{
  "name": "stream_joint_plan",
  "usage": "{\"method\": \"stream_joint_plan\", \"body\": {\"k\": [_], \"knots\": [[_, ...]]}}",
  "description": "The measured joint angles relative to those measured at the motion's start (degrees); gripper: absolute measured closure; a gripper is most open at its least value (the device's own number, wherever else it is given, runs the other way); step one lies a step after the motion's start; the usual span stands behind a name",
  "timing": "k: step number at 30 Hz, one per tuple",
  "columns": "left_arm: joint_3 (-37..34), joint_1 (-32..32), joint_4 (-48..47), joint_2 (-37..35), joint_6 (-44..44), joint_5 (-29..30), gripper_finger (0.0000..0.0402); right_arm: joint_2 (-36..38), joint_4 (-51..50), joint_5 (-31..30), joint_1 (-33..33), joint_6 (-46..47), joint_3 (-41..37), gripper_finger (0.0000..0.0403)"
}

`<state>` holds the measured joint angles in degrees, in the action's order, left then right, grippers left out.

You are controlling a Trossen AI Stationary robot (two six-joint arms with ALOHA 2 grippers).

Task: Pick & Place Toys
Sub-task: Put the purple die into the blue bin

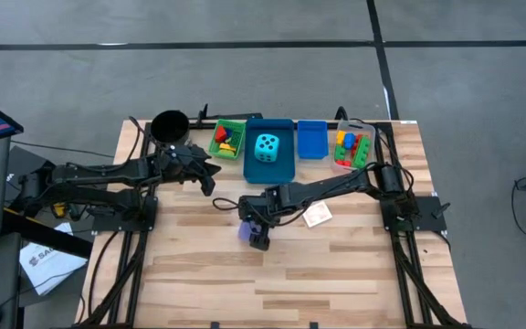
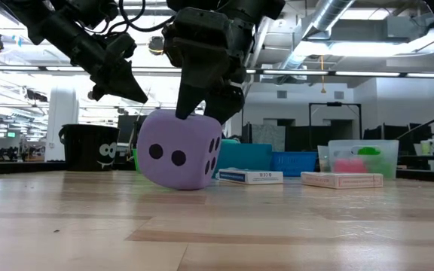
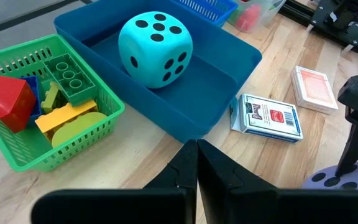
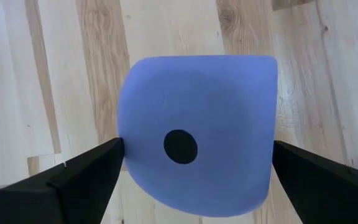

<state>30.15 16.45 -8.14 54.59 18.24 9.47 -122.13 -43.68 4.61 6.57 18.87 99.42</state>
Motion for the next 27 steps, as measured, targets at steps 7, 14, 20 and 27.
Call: {"method": "stream_joint_plan", "body": {"k": [7,14,20,27], "knots": [[0.0,0.0,0.0,0.0,0.0,-0.02,0.0402,0.0,1.35,-1.57,-1.04,-0.58,0.0,0.0003],[0.0,0.0,0.0,0.0,0.0,-0.07,0.0402,-0.07,3.6,-1.72,-2.93,-1.52,0.0,0.0003],[0.0,0.0,0.0,0.0,0.02,-0.28,0.0402,-0.07,3.89,-1.72,-4.23,-3.94,0.0,0.0003],[0.0,0.0,0.0,0.0,0.02,-0.26,0.0402,-0.07,4.38,-1.69,-5.2,-4.52,0.0,0.0003]]}}
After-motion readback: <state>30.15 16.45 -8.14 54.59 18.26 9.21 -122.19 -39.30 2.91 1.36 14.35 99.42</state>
